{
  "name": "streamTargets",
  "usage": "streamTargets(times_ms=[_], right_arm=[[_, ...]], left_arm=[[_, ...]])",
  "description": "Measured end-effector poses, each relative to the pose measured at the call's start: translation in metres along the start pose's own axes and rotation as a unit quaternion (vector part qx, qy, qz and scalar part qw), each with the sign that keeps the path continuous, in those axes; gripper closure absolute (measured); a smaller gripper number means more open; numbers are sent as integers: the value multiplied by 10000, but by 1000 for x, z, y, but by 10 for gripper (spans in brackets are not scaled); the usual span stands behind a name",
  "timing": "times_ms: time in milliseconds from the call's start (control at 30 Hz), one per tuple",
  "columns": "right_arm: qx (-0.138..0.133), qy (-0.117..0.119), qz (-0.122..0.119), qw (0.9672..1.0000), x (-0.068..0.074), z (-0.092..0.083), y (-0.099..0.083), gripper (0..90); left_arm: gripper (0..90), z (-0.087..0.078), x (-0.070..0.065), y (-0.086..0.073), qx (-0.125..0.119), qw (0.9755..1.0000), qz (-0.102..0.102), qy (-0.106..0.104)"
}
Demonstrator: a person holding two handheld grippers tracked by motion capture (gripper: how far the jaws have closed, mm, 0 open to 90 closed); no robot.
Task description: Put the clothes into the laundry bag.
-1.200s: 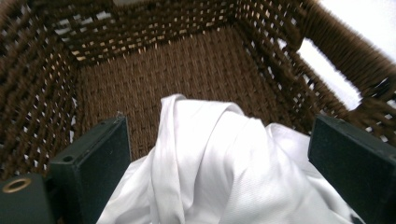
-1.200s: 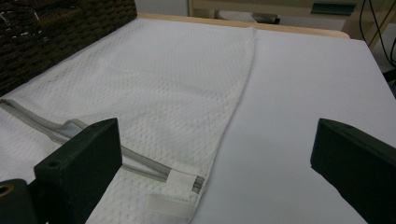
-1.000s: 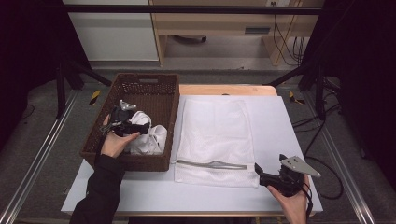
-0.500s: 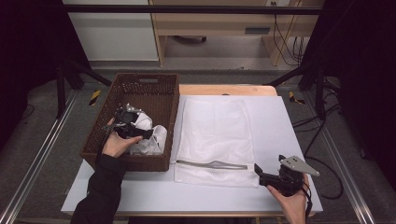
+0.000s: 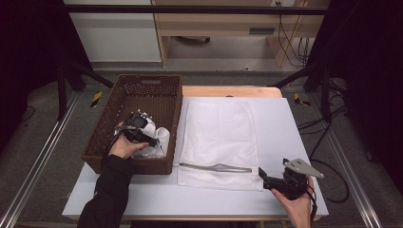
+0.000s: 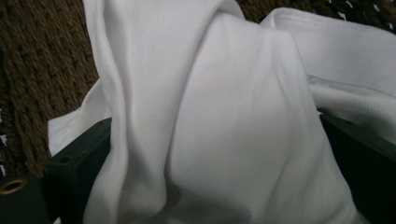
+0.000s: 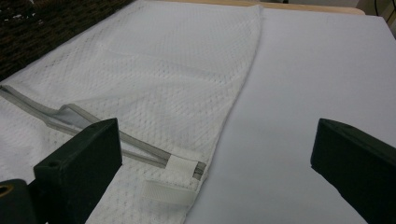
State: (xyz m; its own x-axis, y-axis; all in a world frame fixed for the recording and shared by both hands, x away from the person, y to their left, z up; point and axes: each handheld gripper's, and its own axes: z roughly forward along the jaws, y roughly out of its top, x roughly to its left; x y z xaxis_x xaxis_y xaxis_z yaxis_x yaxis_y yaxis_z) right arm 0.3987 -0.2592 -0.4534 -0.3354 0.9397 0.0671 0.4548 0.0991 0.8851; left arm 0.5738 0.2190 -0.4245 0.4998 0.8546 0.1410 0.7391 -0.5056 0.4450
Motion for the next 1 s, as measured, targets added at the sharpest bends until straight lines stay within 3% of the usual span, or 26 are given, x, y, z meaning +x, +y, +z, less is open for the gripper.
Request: streamTargets(times_ms=[200, 400, 433, 467, 500, 667, 700, 733, 800, 833, 867, 900, 933, 1000], right_arm=[[7, 8, -4, 10000, -1, 0, 0, 26], [4, 36, 15, 10000, -3, -1, 0, 35], [43, 86, 8, 10000, -3, 0, -1, 38], [43, 86, 8, 10000, -3, 0, -1, 38], [76, 116, 19, 9999, -3, 0, 0, 39], [96, 134, 15, 9999, -3, 1, -1, 40], [89, 139, 31, 9999, -3, 1, -1, 40], [89, 139, 31, 9999, -3, 1, -1, 40], [80, 150, 58, 9998, -4, 0, 0, 41], [36, 149, 59, 9999, -4, -1, 0, 43], [36, 149, 59, 9999, -4, -1, 0, 43], [12, 134, 55, 9999, -4, -1, 0, 44], [15, 135, 71, 9999, -4, -2, 0, 44], [26, 135, 59, 9999, -3, -1, 0, 43]], left_arm=[[201, 6, 1, 1, 334, 9994, -74, -10], [355, 5, 3, 1, 367, 9991, -207, -57], [432, 4, 3, 1, 382, 9990, -245, -35], [432, 3, 4, 1, 402, 9987, -305, 11], [497, 2, 5, 1, 402, 9984, -383, 39], [552, -3, 7, 1, 378, 9981, -485, 56], [568, -6, 9, 0, 232, 9978, -629, 16], [575, -6, 9, 0, 232, 9978, -629, 16], [578, -13, 11, -2, -121, 9973, -721, -1], [580, -21, 12, -3, -517, 9957, -767, -72], [580, -21, 12, -3, -517, 9957, -767, -72], [580, -29, 13, -5, -948, 9923, -792, -18], [579, -29, 13, -5, -948, 9923, -792, -18], [580, -38, 13, -7, -1359, 9872, -830, 48]])
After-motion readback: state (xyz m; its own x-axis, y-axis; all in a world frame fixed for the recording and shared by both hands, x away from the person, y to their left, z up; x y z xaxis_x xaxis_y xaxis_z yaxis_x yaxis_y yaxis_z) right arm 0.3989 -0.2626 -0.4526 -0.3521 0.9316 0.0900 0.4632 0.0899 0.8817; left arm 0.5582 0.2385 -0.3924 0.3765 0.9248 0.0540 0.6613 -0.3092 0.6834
